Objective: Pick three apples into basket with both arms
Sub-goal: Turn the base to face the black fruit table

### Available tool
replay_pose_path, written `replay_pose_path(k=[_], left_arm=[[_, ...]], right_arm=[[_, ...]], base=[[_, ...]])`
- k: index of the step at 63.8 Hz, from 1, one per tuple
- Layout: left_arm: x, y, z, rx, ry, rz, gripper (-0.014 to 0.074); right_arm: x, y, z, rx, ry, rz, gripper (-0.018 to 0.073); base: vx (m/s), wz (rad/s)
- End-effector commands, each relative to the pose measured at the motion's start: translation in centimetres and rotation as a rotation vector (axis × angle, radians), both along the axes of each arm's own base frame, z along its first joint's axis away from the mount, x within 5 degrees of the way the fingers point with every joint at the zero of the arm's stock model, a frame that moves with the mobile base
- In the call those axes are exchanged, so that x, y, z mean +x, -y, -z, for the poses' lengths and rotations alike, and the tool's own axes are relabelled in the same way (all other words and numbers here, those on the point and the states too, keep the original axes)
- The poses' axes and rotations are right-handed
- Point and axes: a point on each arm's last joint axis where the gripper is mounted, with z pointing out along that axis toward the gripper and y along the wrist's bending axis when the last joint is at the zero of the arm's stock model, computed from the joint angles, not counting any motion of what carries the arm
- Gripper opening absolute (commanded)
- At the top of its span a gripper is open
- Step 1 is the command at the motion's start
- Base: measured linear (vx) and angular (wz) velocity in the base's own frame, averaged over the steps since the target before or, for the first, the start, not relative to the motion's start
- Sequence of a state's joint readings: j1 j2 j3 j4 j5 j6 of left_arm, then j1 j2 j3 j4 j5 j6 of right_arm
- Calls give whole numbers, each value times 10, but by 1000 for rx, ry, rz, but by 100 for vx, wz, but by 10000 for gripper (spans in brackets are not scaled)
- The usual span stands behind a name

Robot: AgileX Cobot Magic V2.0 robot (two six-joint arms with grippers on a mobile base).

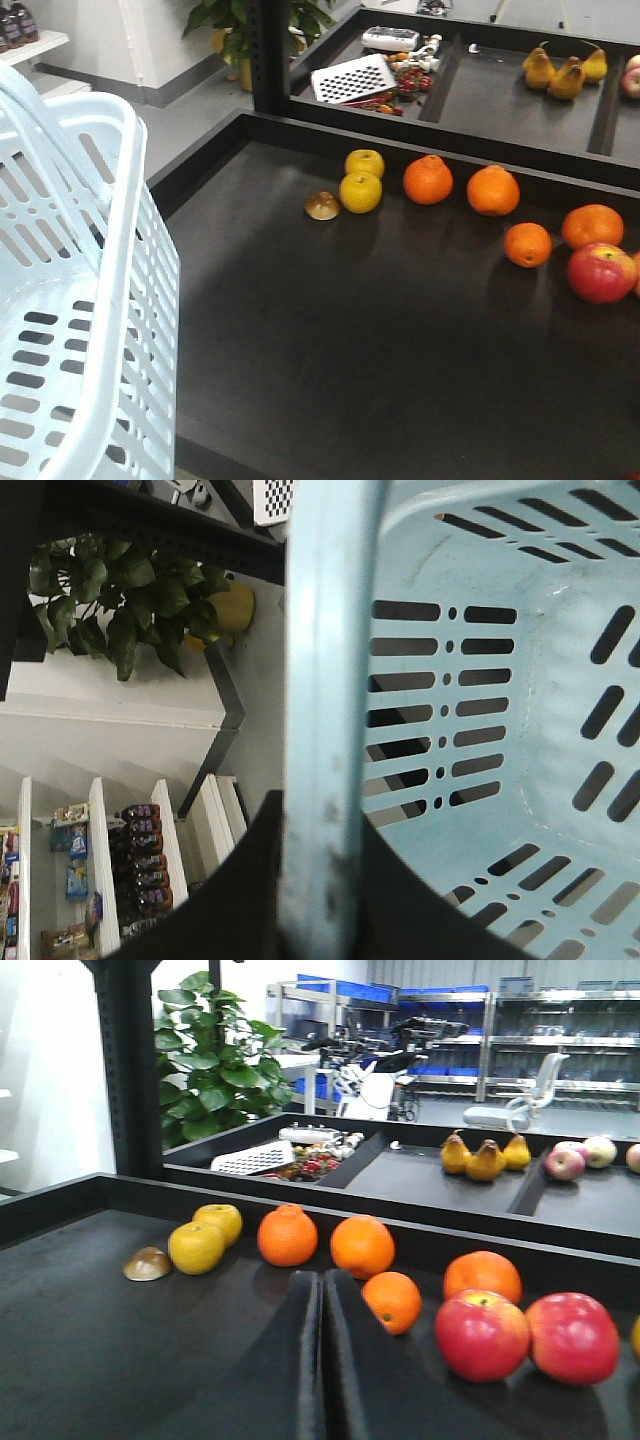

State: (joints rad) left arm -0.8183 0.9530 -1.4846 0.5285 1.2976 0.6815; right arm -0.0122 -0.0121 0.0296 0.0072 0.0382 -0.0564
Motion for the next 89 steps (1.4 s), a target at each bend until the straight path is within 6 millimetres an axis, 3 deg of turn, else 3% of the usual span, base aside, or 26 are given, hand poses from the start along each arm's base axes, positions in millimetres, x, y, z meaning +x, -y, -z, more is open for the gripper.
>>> replay_pose_path(k=[1,89], left_arm=[[-1,-2,-14,-42,99,12,-8],[-1,-2,-14,-42,99,12,-8]], right_arm=[[-1,0,-3,-8,68,8,-9],[-1,0,-3,-8,66,8,-9]], base=[[4,-25],[2,-30]])
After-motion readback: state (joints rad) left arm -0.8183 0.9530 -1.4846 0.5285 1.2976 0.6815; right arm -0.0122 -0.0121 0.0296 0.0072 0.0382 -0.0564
